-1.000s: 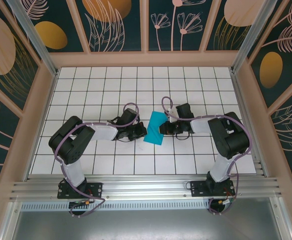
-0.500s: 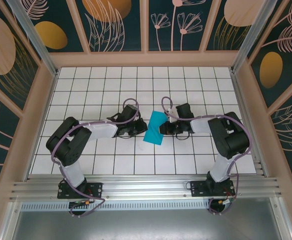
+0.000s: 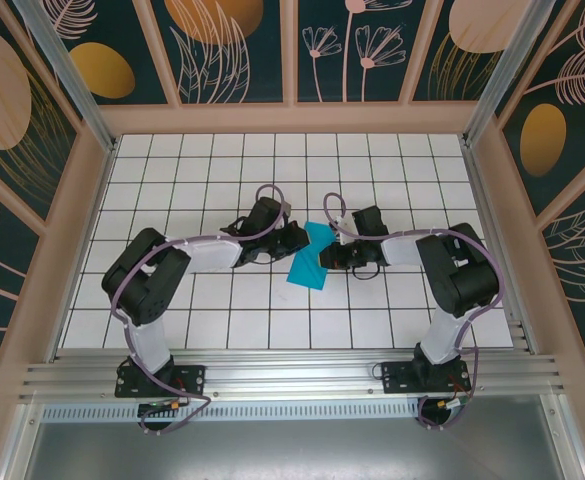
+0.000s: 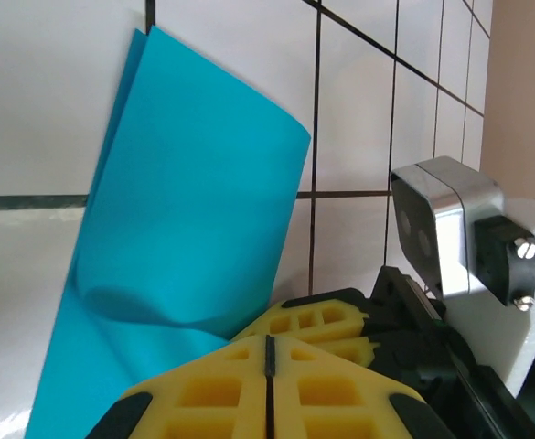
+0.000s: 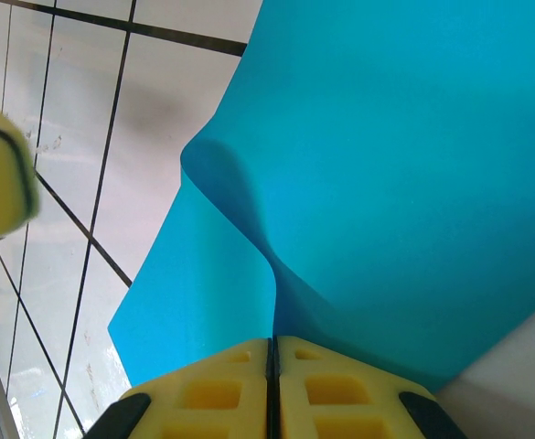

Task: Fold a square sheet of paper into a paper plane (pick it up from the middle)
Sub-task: Fold the triangle a second time at the center of the table.

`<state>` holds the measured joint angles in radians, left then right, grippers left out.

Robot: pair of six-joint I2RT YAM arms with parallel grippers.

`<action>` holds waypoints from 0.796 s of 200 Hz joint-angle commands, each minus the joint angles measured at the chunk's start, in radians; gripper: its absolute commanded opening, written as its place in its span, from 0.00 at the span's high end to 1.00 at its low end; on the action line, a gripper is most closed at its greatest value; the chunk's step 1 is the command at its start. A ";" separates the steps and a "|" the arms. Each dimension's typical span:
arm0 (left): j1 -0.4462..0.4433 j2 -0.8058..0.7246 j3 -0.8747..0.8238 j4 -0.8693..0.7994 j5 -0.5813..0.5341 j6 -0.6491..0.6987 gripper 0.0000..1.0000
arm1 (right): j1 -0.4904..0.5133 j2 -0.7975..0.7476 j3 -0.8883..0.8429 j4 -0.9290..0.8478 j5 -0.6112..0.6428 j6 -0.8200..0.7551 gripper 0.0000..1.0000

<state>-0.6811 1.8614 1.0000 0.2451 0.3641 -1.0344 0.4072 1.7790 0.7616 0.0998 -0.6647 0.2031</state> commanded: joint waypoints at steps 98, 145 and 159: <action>-0.003 0.124 0.023 0.039 0.030 -0.031 0.91 | -0.007 0.056 0.003 -0.030 0.065 -0.025 0.88; -0.004 0.151 -0.014 0.022 -0.012 -0.032 0.92 | -0.007 0.055 0.018 -0.035 0.061 -0.018 0.88; -0.003 0.160 -0.019 0.021 -0.016 -0.034 0.92 | -0.007 0.049 0.030 -0.040 0.059 -0.010 0.86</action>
<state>-0.6811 1.9884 1.0042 0.2684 0.3779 -1.0599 0.4068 1.7832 0.7689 0.0917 -0.6708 0.2047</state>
